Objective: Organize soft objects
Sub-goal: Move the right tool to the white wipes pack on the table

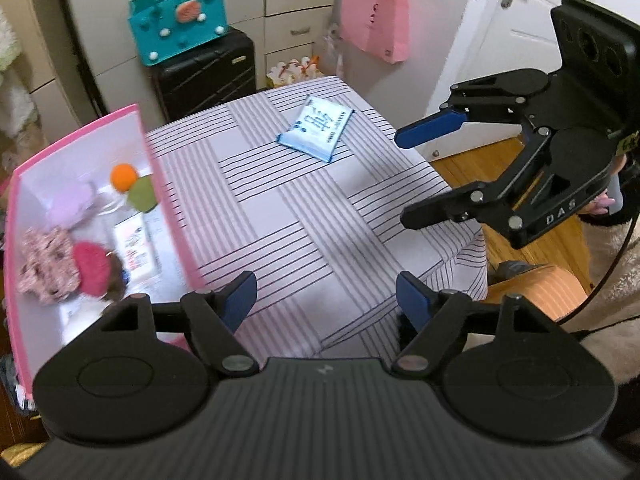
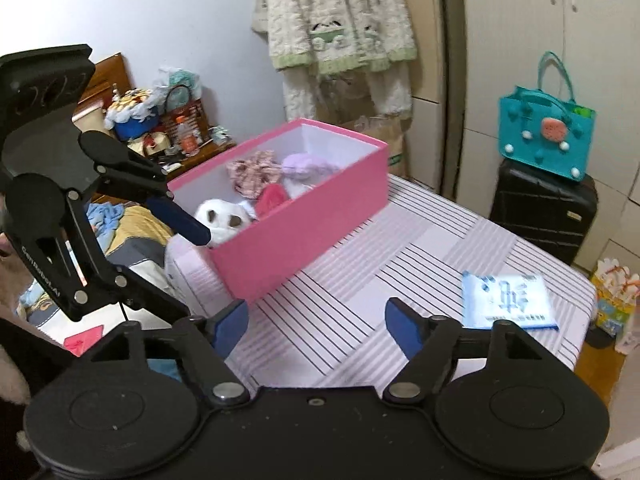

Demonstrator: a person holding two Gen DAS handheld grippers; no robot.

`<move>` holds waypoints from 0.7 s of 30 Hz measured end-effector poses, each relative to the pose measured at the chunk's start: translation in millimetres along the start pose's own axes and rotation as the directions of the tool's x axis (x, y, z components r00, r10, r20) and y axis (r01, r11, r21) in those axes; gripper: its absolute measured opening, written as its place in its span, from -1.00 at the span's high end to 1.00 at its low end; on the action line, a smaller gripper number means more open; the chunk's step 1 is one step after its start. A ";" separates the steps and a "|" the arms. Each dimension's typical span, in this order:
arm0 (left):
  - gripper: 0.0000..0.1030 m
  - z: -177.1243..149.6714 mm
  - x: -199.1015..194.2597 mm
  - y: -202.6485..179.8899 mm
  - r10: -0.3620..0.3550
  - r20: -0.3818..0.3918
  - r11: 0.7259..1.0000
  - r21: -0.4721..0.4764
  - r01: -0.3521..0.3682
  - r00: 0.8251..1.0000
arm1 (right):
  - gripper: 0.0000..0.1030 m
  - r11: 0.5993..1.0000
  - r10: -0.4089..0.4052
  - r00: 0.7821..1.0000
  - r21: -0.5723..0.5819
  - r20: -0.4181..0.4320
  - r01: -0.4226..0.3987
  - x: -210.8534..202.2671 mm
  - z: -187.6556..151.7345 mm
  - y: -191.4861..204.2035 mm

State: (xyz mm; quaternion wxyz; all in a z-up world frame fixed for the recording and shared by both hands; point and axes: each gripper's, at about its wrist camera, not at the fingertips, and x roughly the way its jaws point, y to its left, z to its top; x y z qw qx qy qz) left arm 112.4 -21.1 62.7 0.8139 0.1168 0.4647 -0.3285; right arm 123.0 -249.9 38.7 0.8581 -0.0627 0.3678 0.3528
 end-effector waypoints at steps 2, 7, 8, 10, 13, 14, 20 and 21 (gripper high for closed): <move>-0.47 3.9 8.9 -3.9 -0.010 0.004 1.000 0.009 0.010 1.000 | -0.63 1.000 -0.010 1.000 -0.021 -0.003 0.010 1.5 -4.4 -5.1; -0.44 13.9 25.0 -2.1 -0.064 0.117 0.996 -0.061 0.071 0.991 | -0.64 0.997 -0.067 0.998 -0.027 0.008 0.067 5.9 -12.8 -30.7; -0.44 16.0 29.0 -2.0 -0.066 0.134 0.995 -0.067 0.076 0.989 | -0.64 0.997 -0.070 0.997 -0.015 0.013 0.070 6.8 -14.8 -40.4; -0.44 19.6 38.2 -2.5 -0.049 0.163 0.994 -0.086 0.064 0.985 | -0.64 0.997 -0.076 0.996 -0.003 0.036 0.076 8.5 -18.9 -56.4; -0.44 24.1 53.2 -4.5 -0.010 0.211 0.995 -0.099 0.031 0.977 | -0.64 0.994 -0.110 0.987 0.022 0.116 0.108 11.6 -27.0 -86.2; -0.43 25.5 57.2 -4.0 0.000 0.227 0.994 -0.110 0.026 0.974 | -0.64 0.993 -0.119 0.983 0.024 0.142 0.116 12.8 -30.0 -94.9; -0.34 35.9 93.9 -0.3 0.028 0.292 0.985 -0.172 0.024 0.956 | -0.64 0.984 -0.166 0.980 -0.046 0.111 0.172 38.4 -36.7 -140.6; -0.33 38.0 101.7 0.2 0.033 0.289 0.983 -0.183 0.021 0.957 | -0.64 0.982 -0.172 0.980 -0.055 0.096 0.178 44.5 -37.4 -145.3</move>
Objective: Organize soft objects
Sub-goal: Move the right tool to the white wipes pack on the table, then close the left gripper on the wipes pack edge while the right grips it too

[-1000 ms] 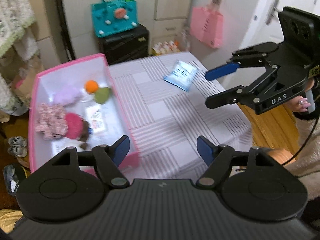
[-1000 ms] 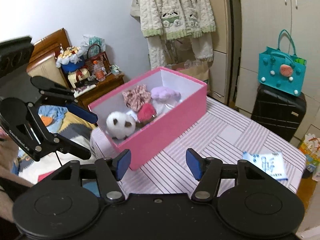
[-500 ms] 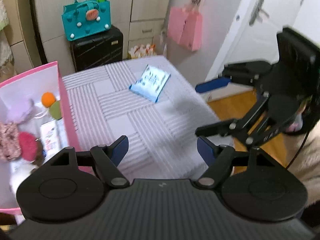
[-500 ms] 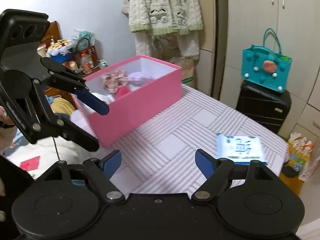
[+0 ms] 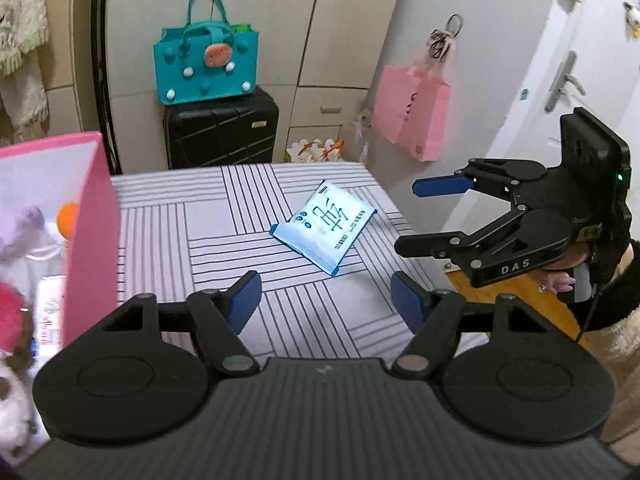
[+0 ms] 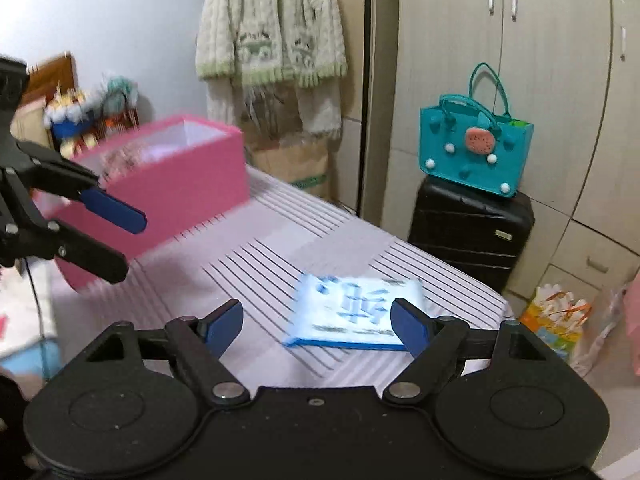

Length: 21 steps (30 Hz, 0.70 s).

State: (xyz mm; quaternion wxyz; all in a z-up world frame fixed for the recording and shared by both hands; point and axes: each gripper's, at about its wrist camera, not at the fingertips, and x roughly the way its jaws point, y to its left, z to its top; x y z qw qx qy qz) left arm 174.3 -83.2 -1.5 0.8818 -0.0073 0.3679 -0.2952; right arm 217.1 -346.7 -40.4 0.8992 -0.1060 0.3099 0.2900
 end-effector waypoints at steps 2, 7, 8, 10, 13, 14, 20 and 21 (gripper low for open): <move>-0.29 -0.3 16.9 0.1 0.010 -0.009 1.000 -0.015 -0.010 1.000 | -0.64 1.000 0.001 0.999 0.006 -0.034 -0.001 13.7 -2.2 -9.8; -0.28 -3.4 60.6 -4.1 0.028 -0.024 1.000 -0.012 -0.029 0.999 | -0.64 0.999 -0.046 0.995 0.016 -0.087 0.047 38.7 -11.0 -31.1; -0.28 -3.0 66.5 -4.7 0.034 -0.014 0.999 -0.008 -0.034 0.999 | -0.64 0.998 -0.056 0.995 0.025 -0.087 0.058 42.7 -12.4 -36.6; -0.24 -0.7 76.8 -4.8 0.054 0.012 0.998 -0.010 -0.054 0.998 | -0.63 0.996 -0.033 0.996 0.074 -0.089 0.040 52.1 -13.3 -51.3; -0.15 4.4 94.1 -0.8 0.044 0.013 0.997 -0.057 -0.044 0.999 | -0.63 0.992 0.001 0.997 0.127 -0.073 0.008 61.0 -12.6 -64.8; -0.08 5.0 100.0 0.1 0.038 0.004 0.996 -0.076 -0.038 0.999 | -0.61 0.990 0.015 0.998 0.144 -0.067 -0.005 63.6 -12.1 -69.2; 0.19 5.4 136.3 -0.1 0.060 -0.071 0.992 -0.109 -0.068 0.996 | -0.57 0.970 0.036 0.999 0.244 -0.037 -0.026 76.8 -12.7 -88.1; 0.22 4.6 139.2 0.1 0.056 -0.076 0.991 -0.113 -0.065 0.996 | -0.56 0.971 0.030 0.999 0.238 -0.039 -0.020 78.4 -13.3 -88.1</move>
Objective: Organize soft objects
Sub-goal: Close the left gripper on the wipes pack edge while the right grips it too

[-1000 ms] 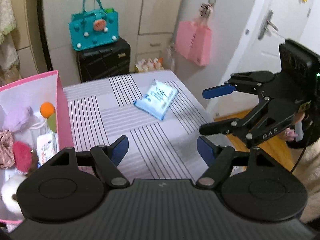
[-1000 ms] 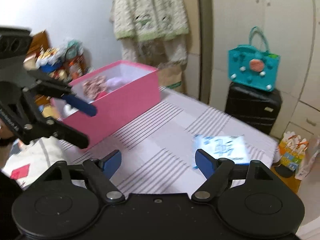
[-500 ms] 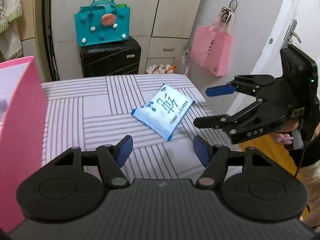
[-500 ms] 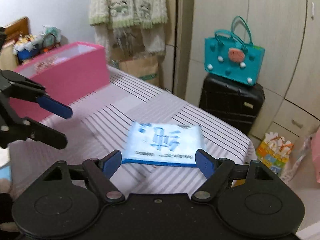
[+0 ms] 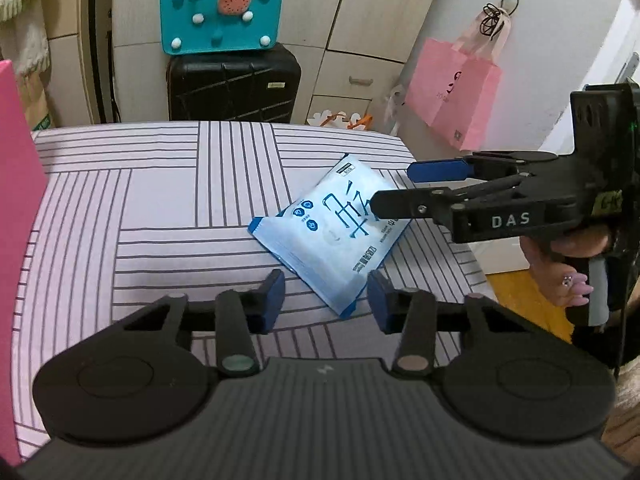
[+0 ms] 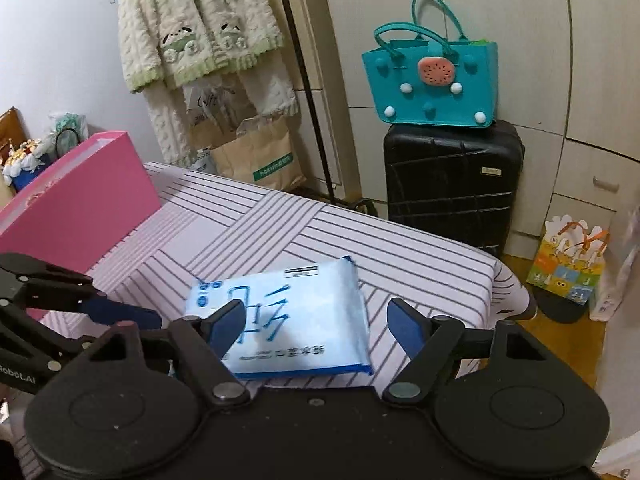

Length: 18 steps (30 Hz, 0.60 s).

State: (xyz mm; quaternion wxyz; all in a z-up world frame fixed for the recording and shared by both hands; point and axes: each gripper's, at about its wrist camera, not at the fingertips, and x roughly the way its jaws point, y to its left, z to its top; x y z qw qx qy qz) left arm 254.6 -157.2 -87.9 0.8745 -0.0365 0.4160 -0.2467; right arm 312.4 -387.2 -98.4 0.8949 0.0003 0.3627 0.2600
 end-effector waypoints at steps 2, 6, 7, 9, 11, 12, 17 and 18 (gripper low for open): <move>0.25 -0.7 4.4 -0.2 0.005 -0.002 1.000 -0.010 -0.005 1.000 | -0.52 1.000 -0.005 1.000 -0.011 -0.003 0.005 4.0 -1.3 -1.0; 0.25 1.0 11.4 -0.6 0.039 0.003 0.999 -0.027 -0.039 0.999 | -0.29 1.000 -0.009 1.000 0.009 -0.008 0.009 8.3 -4.4 -4.3; 0.25 1.6 13.7 -0.3 0.041 0.006 0.999 -0.030 -0.041 0.999 | -0.15 0.999 0.006 1.000 0.041 0.001 -0.006 7.5 -5.7 -7.5; 0.25 0.8 18.1 0.4 0.037 0.008 0.999 -0.017 -0.037 0.999 | -0.04 0.996 0.027 1.000 0.085 0.017 -0.028 6.2 -9.4 -10.3; 0.22 -0.1 18.2 -0.1 0.036 0.019 0.999 -0.009 -0.036 0.999 | 0.00 0.997 0.021 0.999 0.077 0.036 -0.024 4.9 -14.9 -7.7; 0.22 -0.1 18.2 -0.3 0.037 0.020 0.999 -0.010 -0.037 0.999 | 0.01 0.997 0.021 0.999 0.077 0.041 -0.024 4.6 -16.8 -6.5; 0.22 -0.3 20.4 -0.9 0.044 0.035 0.999 -0.029 -0.043 0.998 | 0.06 0.992 0.016 0.998 0.121 0.068 -0.024 4.5 -23.2 -7.3; 0.22 -1.1 21.1 -0.9 0.045 0.043 0.999 -0.032 -0.044 0.998 | 0.07 0.987 0.002 0.997 0.159 0.079 -0.015 4.8 -23.6 -7.8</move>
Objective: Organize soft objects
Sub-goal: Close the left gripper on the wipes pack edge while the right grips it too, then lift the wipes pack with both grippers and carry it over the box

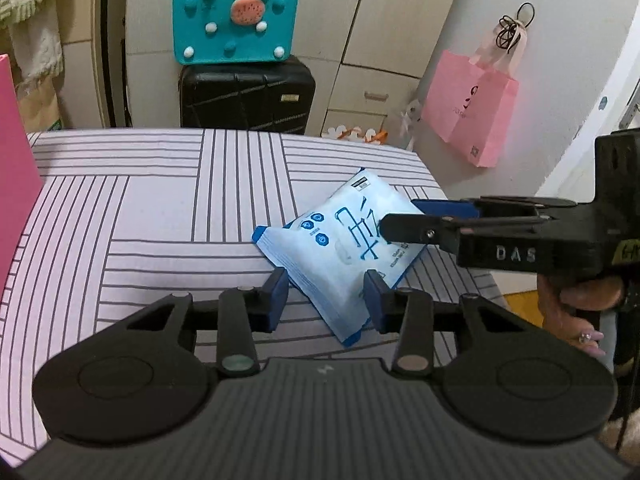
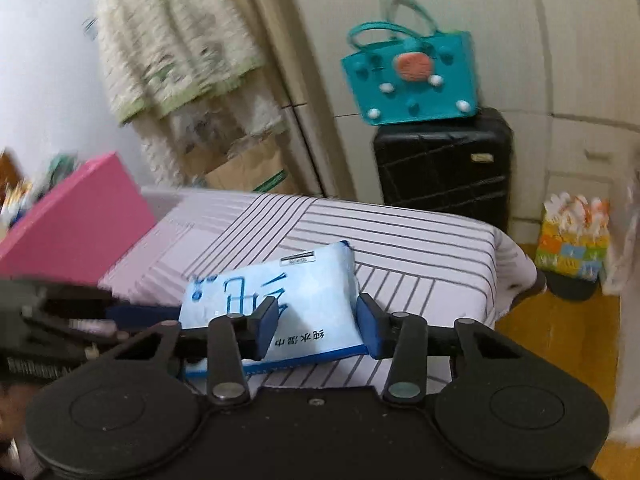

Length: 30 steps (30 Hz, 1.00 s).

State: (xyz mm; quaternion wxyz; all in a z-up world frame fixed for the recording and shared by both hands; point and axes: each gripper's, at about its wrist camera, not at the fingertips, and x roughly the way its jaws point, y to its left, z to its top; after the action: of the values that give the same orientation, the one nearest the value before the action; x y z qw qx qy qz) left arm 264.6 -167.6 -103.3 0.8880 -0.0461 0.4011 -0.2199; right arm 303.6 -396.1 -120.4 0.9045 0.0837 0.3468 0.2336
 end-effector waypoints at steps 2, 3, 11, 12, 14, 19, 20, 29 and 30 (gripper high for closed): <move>0.27 -2.7 1.6 -1.2 0.003 0.022 1.000 0.008 -0.004 1.000 | 0.08 0.999 -0.038 0.999 0.007 0.021 0.038 1.1 -1.8 6.7; 0.31 -2.8 2.1 -1.3 0.009 0.030 1.000 0.005 -0.010 0.999 | 0.08 0.998 -0.059 0.998 0.001 0.028 0.059 1.1 -3.2 12.2; 0.50 -0.8 -4.4 0.3 0.027 0.069 0.999 -0.035 -0.024 0.997 | 0.56 0.996 -0.042 0.999 0.079 0.019 0.041 -12.3 -10.0 18.6; 0.50 -1.5 -6.1 0.8 0.024 0.071 0.999 -0.037 -0.022 0.997 | 0.56 0.996 -0.041 0.999 0.082 0.015 0.039 -14.8 -11.1 20.4; 0.50 -3.3 -9.8 1.8 0.014 0.069 0.999 -0.040 -0.011 0.998 | 0.56 0.995 -0.036 0.999 0.090 0.011 0.035 -20.7 -13.1 24.8; 0.50 -9.0 -25.5 -0.2 0.006 0.081 1.000 -0.026 -0.004 0.997 | 0.48 0.994 -0.031 0.999 0.105 -0.014 0.032 -33.9 -15.7 39.4; 0.50 -9.4 -29.7 -0.6 0.003 0.078 1.000 -0.020 -0.002 0.997 | 0.42 0.994 -0.033 0.999 0.104 -0.024 0.035 -36.2 -16.2 43.2; 0.50 -17.2 -73.5 -3.4 -0.044 0.021 0.999 0.009 0.043 0.999 | 0.24 0.998 -0.058 0.997 0.015 -0.053 0.059 -68.3 -25.2 92.6; 0.50 -17.9 -78.1 -2.2 -0.052 0.018 0.999 0.009 0.052 0.998 | 0.24 0.998 -0.054 0.997 0.009 -0.055 0.055 -71.9 -26.2 96.8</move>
State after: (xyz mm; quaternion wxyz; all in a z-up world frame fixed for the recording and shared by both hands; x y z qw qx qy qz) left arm 205.3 -134.4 -60.7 0.8860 -0.0548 0.3905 -0.2440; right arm 204.1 -346.0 -67.2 0.9002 0.0728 0.3750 0.2091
